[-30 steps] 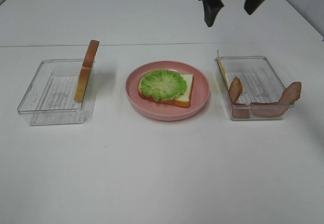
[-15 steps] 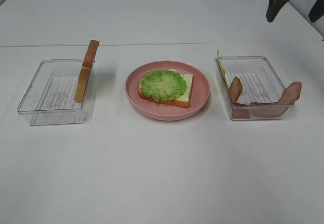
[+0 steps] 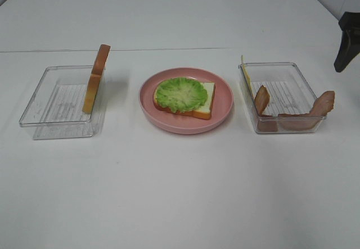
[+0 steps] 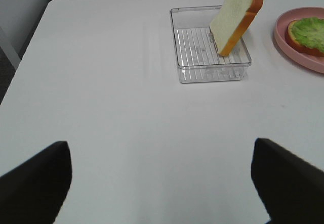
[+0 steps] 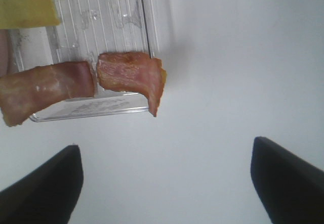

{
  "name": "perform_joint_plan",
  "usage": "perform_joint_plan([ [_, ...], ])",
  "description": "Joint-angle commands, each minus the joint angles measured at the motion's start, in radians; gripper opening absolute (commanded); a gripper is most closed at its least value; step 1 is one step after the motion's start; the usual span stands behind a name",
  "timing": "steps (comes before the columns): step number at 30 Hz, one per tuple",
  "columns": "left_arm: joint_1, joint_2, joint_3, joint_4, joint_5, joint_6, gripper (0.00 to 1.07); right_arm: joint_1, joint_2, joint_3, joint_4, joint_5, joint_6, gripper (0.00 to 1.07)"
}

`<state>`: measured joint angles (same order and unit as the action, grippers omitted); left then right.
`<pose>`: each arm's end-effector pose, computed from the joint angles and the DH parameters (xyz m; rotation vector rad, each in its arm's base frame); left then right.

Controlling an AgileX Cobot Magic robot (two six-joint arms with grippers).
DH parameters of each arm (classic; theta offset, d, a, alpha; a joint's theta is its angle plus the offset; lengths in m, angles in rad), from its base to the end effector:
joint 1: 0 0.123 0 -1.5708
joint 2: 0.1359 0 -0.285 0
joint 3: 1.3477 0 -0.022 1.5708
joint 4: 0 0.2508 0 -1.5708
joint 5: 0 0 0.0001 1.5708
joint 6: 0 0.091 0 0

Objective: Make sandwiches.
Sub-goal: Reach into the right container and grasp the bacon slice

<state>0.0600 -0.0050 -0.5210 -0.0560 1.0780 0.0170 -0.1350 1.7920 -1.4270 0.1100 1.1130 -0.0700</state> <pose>-0.0086 -0.0050 0.2817 -0.0397 2.0340 -0.0185 0.3611 -0.0400 0.2533 0.1544 2.9456 0.1241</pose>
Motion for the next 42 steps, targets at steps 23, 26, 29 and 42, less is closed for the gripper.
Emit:
perform_joint_plan([
  [23,0.005,-0.02,0.002,-0.002,-0.002,0.001,0.88,-0.006,0.103,0.214,0.247,-0.279,-0.185,0.78],
  [26,0.005,-0.02,0.002,-0.002,-0.002,0.001,0.88,-0.006,0.128,0.214,0.247,-0.298,-0.185,0.75],
  [29,0.005,-0.02,0.002,-0.002,-0.002,0.001,0.88,-0.006,0.135,0.214,0.245,-0.308,-0.185,0.74],
  [42,0.005,-0.02,0.002,-0.002,-0.002,0.001,0.88,-0.006,0.139,0.214,0.214,-0.361,-0.135,0.22],
])
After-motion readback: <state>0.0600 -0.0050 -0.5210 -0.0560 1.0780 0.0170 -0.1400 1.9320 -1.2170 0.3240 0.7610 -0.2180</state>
